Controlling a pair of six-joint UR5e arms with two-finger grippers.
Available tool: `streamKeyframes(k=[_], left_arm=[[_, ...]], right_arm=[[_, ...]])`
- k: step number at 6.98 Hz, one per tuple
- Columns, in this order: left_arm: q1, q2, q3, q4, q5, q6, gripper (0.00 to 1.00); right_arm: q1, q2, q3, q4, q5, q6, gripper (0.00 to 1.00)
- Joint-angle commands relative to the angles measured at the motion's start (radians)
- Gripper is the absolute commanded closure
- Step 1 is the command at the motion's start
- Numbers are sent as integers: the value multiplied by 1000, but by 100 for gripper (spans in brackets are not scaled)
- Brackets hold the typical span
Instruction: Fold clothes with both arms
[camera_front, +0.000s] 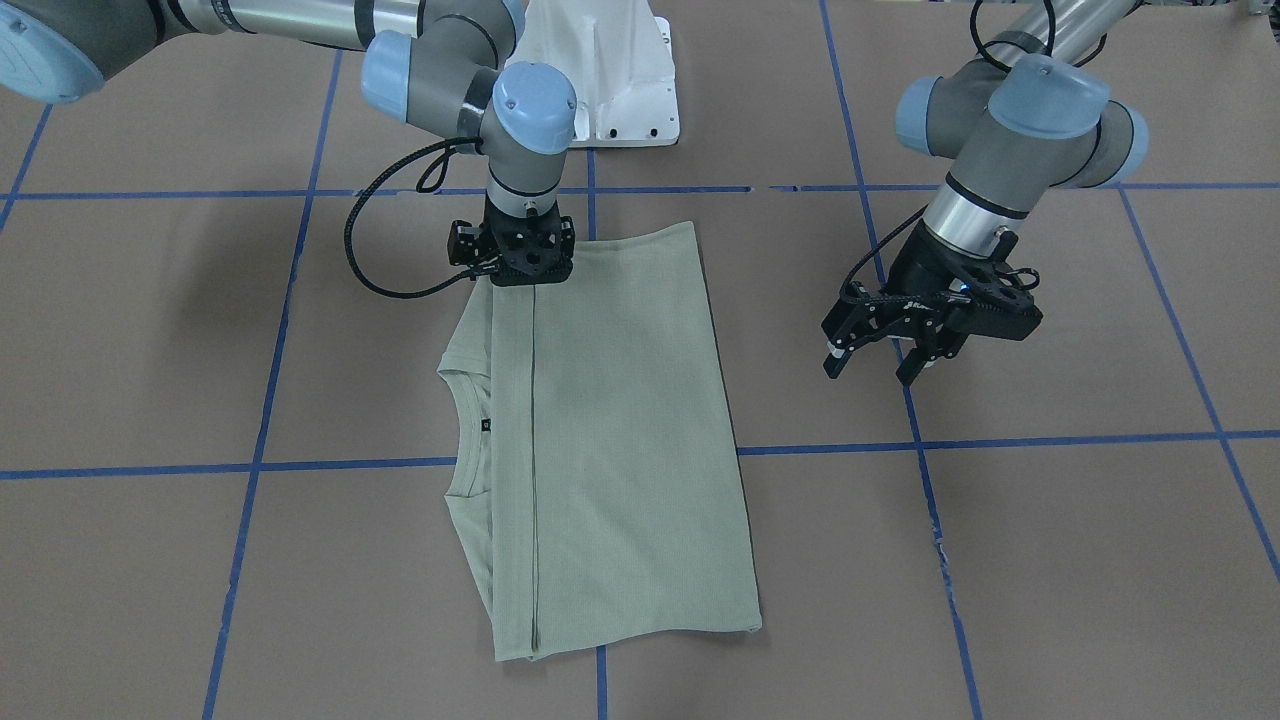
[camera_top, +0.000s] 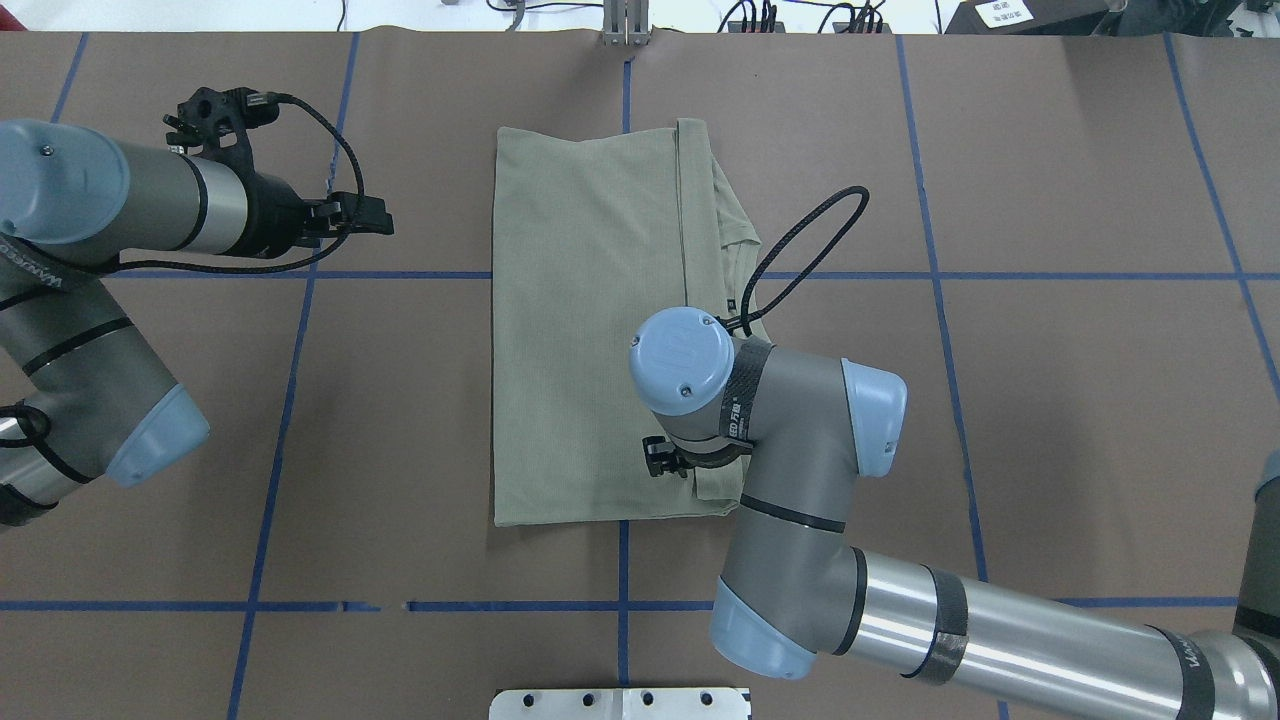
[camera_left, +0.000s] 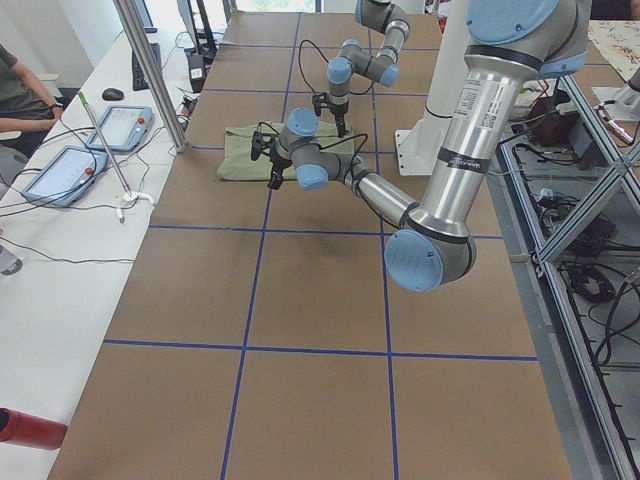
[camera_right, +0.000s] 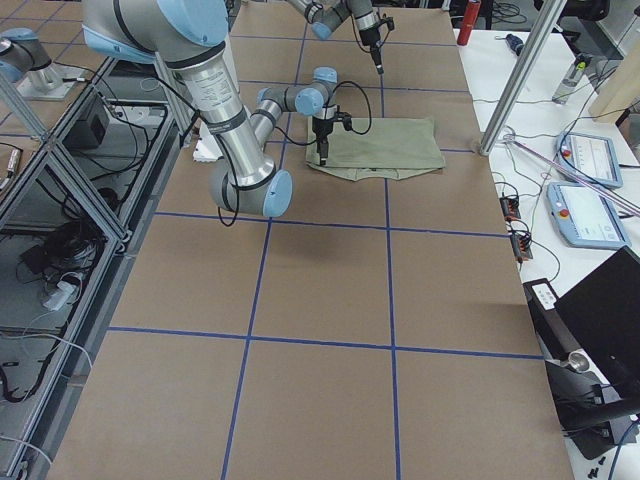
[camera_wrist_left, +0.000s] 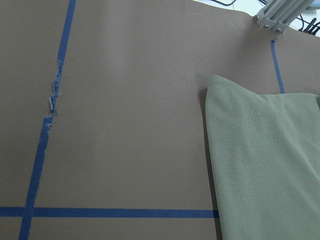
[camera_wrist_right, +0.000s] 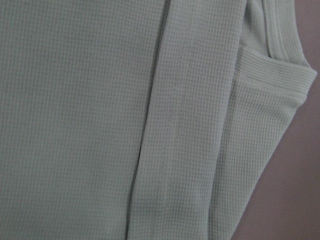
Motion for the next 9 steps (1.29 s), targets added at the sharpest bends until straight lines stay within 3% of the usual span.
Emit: streamKeyframes(k=[1, 9], left_arm=[[1, -2, 4, -1, 0, -2, 0], [17, -8, -10, 0, -2, -30, 0]], right_arm=[[0, -5, -1, -14, 2, -5, 0], [0, -55, 51, -55, 10, -29, 0]])
